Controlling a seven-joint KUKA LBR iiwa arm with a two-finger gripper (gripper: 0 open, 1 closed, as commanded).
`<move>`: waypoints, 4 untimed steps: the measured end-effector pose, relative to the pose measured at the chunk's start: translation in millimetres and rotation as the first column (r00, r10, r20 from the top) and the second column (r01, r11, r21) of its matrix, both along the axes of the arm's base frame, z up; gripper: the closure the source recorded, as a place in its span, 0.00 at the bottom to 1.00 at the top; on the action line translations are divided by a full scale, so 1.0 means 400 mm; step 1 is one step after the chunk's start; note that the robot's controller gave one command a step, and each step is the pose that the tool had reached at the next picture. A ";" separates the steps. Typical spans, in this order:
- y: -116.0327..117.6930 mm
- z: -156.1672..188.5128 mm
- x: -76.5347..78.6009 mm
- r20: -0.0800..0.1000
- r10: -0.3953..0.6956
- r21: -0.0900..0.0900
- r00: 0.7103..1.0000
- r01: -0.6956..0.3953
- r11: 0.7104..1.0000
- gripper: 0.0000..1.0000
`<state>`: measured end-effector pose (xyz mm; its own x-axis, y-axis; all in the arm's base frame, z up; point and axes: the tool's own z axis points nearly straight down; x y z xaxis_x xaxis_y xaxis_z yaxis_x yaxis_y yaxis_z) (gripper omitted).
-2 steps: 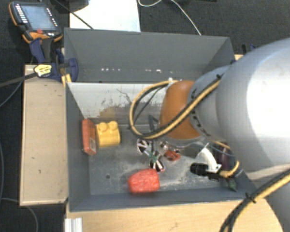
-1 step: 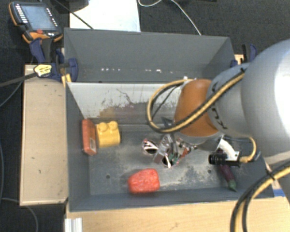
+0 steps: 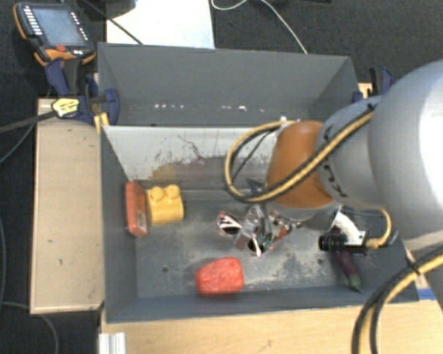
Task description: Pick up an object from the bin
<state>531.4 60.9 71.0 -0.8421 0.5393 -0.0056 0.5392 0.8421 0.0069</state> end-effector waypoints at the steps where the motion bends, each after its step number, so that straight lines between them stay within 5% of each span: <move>1: 0.000 0.000 0.000 0.000 0.000 0.000 1.000 0.000 1.000 1.00; 4: 0.000 0.000 0.000 0.000 0.001 0.000 1.000 -0.001 1.000 1.00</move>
Offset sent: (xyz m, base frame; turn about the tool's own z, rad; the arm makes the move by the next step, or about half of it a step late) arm 0.0000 0.0000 0.0000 0.0000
